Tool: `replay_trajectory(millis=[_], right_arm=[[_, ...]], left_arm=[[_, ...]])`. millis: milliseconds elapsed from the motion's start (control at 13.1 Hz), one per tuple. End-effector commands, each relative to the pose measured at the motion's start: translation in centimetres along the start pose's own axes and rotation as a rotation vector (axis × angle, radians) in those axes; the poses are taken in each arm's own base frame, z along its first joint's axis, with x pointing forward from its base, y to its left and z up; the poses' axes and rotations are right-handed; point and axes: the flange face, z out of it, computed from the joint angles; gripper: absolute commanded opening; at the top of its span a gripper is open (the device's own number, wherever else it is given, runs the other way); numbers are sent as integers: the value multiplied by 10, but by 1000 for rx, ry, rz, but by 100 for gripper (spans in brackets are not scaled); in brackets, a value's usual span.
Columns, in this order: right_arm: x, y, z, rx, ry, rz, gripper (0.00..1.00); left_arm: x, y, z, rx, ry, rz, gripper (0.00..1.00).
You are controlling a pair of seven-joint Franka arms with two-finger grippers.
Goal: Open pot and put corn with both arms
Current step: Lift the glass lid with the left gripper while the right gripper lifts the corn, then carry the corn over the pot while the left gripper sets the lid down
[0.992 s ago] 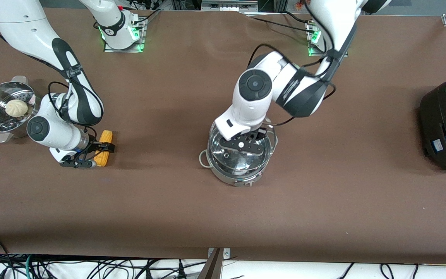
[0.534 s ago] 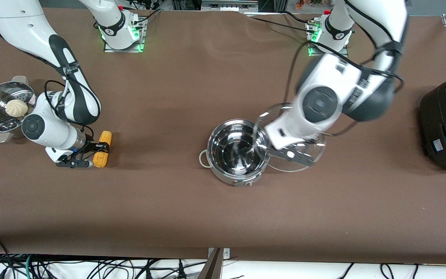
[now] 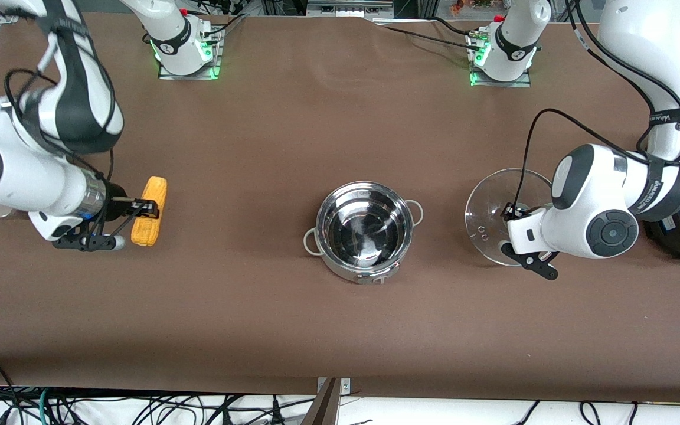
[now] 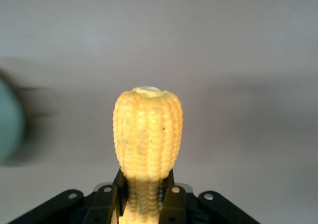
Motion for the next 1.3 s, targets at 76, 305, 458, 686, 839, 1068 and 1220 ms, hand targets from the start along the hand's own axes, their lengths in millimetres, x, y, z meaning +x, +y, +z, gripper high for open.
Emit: replay_trajectory(millis=[76,305,458,686,839,1068,1220], right_arm=[[-20,-126,-4,67,10,68,0],[-50,-241,17,132,63,105,0],[-66,-302,41,151,121,106,0],[-72,-355,94,132,161,68,0],[-70,-361,119,118,172,51,0],[-63,-362,144,126,172,51,0],[-66,-367,152,129,174,44,0]], left_arm=[[-26,7,69,-1,27,21,28],[-26,6,88,0,43,18,100],[-34,12,63,-8,35,0,100],[-56,38,-23,0,92,-96,100],[-81,53,-83,-11,135,-177,100],[-115,70,-171,-3,168,-236,100],[-136,66,-215,-9,184,-252,100]])
